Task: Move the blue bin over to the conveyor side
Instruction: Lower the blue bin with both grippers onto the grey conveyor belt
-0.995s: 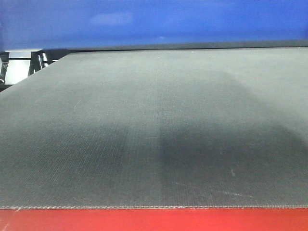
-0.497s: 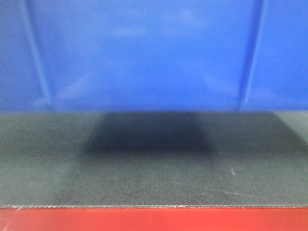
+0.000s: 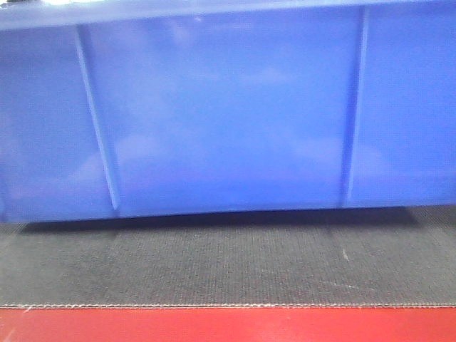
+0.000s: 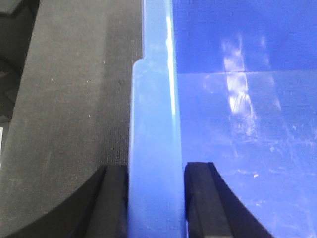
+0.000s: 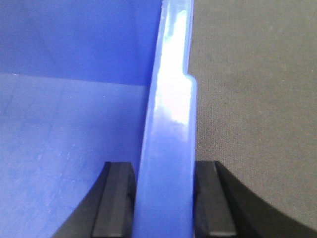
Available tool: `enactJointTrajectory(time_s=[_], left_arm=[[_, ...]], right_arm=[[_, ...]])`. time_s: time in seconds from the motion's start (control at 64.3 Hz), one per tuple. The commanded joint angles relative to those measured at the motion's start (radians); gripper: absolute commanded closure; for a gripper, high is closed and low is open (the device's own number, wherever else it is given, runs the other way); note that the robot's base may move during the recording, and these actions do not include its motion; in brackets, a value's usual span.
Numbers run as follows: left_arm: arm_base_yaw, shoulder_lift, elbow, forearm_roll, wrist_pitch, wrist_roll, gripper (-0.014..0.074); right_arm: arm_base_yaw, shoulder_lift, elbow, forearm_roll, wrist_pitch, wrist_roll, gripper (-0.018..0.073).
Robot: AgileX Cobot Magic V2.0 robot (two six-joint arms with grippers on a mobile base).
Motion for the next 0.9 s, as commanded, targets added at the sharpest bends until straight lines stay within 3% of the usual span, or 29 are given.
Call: enactJointTrajectory(time_s=[0.0,0.622,0.7,0.808,0.886], left_arm=[[-0.014,-0.011,-0.017,-0.032,-0.120,0.006,0.0616],[-0.014,0.000,-0.017,-0.022,-0.138,0.006,0.0603],[-0.014,0.000,-0.017,-0.022,-0.138,0.006,0.0526],[-0.014,0.000,-0.017,-0.014,-0.142,0.006,0.0293],[-0.014,0.000,-0.017,-0.006,-0.144,0.006,0.0138]], right_arm=[[0.017,-0.001,-0.018,0.044,-0.131,-0.022,0.0648],[0.017,0.054,-0.018,0.042,-0.151,-0.022,0.0638],[0.017,0.054,-0.018,0.042,-0.151,-0.022,0.0526],[0.017,0.054,-0.020,0.042,-0.143,-0.022,0.0277],[0.017,0.051,-0.034,0.042,-0.131,-0.022,0.0167]])
